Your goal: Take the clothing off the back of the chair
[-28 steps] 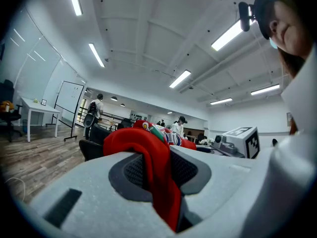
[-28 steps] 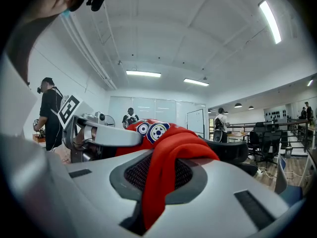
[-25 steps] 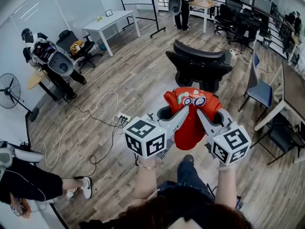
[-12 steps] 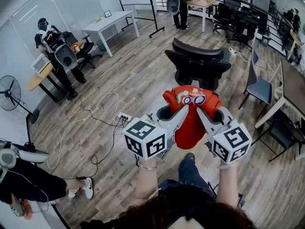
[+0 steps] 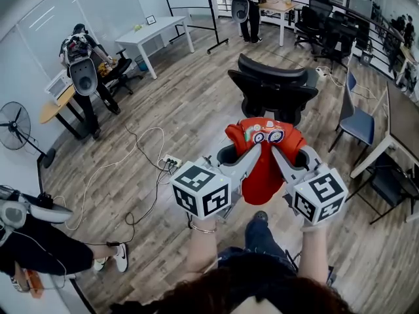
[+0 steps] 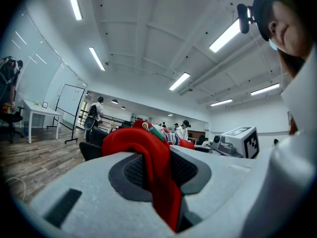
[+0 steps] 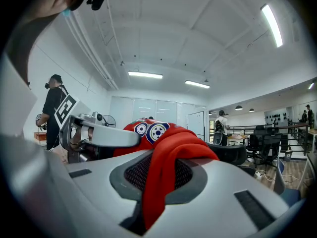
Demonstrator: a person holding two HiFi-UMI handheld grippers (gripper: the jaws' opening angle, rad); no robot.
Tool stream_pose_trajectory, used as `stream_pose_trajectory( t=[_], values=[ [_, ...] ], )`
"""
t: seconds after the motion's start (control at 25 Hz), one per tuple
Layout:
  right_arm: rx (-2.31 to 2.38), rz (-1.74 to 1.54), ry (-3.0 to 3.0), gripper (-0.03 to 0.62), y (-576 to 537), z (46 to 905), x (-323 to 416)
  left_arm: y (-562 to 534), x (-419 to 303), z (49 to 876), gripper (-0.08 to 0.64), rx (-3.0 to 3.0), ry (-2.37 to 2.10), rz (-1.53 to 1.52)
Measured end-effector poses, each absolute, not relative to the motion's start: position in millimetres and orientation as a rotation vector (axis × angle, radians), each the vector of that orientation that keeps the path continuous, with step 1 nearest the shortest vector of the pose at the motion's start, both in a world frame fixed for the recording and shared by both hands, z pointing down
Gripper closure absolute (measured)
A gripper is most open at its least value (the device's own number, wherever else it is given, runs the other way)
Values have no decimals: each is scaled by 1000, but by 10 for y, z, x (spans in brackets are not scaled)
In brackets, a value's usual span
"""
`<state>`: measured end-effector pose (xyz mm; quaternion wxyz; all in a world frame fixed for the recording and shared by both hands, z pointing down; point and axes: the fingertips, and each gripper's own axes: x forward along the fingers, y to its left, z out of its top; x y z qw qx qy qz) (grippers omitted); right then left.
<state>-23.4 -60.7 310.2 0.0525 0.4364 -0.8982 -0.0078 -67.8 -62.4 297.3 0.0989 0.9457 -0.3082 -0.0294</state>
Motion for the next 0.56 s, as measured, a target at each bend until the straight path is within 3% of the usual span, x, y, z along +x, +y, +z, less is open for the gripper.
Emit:
stream_pose_trajectory(
  t=[0.56],
  values=[
    [1298, -19, -2748, 543, -492, 3205, -240, -487, -686, 3080, 468, 2781, -942, -104]
  ],
)
